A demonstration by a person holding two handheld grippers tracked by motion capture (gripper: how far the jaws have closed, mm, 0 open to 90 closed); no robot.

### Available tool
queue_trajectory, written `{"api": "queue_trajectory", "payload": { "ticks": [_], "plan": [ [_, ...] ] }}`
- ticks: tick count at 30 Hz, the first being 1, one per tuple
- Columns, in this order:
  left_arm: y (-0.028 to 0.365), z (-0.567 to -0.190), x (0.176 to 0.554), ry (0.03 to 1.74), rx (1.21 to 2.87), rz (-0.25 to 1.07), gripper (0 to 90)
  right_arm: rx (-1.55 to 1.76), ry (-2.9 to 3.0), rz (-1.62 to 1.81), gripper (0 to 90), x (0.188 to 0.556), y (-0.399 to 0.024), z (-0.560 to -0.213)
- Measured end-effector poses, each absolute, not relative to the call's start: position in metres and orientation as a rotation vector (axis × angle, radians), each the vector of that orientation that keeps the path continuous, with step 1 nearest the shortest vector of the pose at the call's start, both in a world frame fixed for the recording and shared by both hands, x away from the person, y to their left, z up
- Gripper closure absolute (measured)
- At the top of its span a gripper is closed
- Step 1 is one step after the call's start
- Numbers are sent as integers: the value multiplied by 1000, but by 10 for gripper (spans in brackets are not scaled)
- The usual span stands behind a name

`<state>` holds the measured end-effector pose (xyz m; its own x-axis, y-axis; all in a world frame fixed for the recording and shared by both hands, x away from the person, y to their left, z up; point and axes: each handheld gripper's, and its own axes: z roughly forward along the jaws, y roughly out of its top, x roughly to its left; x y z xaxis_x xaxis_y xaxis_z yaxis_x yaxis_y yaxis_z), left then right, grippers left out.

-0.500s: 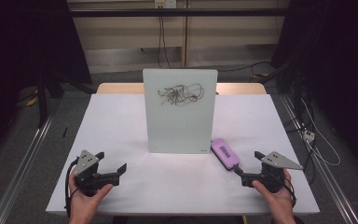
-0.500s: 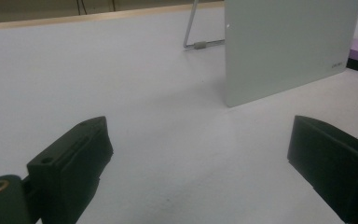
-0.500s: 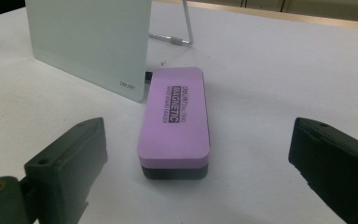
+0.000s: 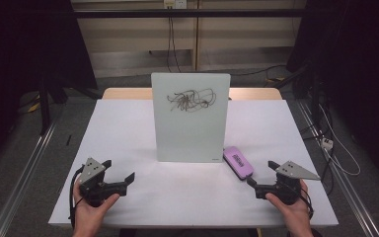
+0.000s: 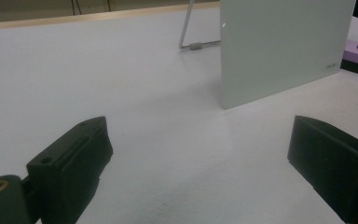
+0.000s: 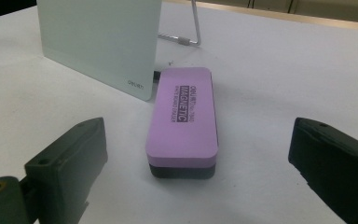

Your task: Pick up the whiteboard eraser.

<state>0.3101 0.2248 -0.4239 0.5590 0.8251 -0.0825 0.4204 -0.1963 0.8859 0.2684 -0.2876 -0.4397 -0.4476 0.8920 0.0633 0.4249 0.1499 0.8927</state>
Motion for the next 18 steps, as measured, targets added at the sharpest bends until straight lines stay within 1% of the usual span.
{"api": "queue_trajectory", "payload": {
  "ticks": [18],
  "plan": [
    [227, -425, 314, 1030, 1825, 492, 57, 1261, 1950, 1239, 51, 272, -288, -433]
  ]
}}
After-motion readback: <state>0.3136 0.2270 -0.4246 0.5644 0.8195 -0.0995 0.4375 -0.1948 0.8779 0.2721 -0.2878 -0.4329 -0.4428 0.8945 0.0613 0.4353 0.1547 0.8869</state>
